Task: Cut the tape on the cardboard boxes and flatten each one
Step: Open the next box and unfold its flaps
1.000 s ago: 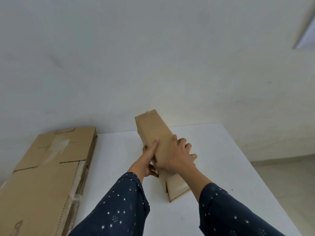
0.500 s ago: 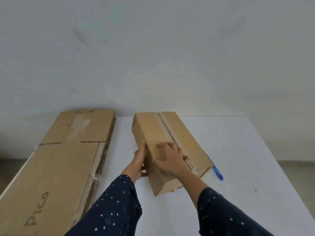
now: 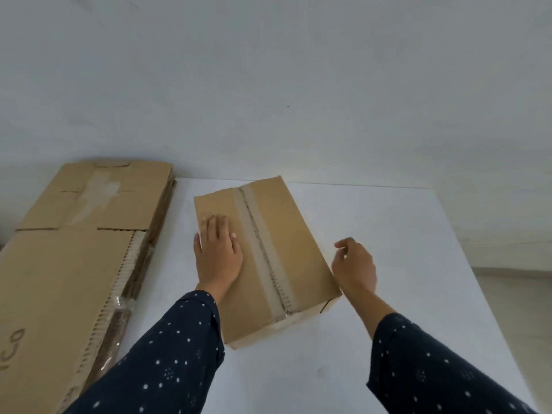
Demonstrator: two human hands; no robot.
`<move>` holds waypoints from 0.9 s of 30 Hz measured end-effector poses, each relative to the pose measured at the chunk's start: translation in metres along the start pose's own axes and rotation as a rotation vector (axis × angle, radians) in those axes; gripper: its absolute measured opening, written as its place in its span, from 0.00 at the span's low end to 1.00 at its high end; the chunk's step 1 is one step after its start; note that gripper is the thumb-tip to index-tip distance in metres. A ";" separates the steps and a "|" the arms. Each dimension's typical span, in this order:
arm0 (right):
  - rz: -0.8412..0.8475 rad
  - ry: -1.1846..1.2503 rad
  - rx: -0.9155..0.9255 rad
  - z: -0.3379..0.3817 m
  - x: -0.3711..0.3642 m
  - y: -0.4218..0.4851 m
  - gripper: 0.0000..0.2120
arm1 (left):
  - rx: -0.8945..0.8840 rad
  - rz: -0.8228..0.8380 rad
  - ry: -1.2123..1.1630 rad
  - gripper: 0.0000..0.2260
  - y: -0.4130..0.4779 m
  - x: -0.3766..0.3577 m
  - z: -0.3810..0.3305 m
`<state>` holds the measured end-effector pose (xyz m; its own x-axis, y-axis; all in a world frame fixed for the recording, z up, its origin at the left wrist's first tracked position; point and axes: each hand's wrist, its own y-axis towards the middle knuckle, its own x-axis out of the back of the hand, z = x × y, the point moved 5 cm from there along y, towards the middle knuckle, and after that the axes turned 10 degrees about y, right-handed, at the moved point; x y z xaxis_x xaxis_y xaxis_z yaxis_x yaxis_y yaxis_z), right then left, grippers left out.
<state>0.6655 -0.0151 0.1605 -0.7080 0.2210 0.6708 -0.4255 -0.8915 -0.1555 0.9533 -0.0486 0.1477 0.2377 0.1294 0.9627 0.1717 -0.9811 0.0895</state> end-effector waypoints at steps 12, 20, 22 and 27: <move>0.265 -0.346 -0.075 -0.049 -0.025 0.052 0.09 | -0.016 -0.036 0.096 0.23 0.001 -0.014 0.001; 0.179 -0.275 0.454 0.133 -0.048 0.048 0.11 | -0.011 -0.036 0.091 0.23 0.000 -0.015 0.003; 0.286 -0.357 0.481 0.158 -0.073 0.038 0.11 | -0.004 -0.029 0.069 0.23 0.001 -0.015 0.004; 0.386 -0.396 0.492 0.181 -0.110 0.029 0.12 | -0.019 -0.068 0.068 0.28 0.001 -0.015 0.003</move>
<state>0.8332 -0.1372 0.2132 -0.4603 -0.2201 0.8600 0.1799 -0.9718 -0.1523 0.9533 -0.0515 0.1329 0.1603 0.1859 0.9694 0.1672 -0.9730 0.1590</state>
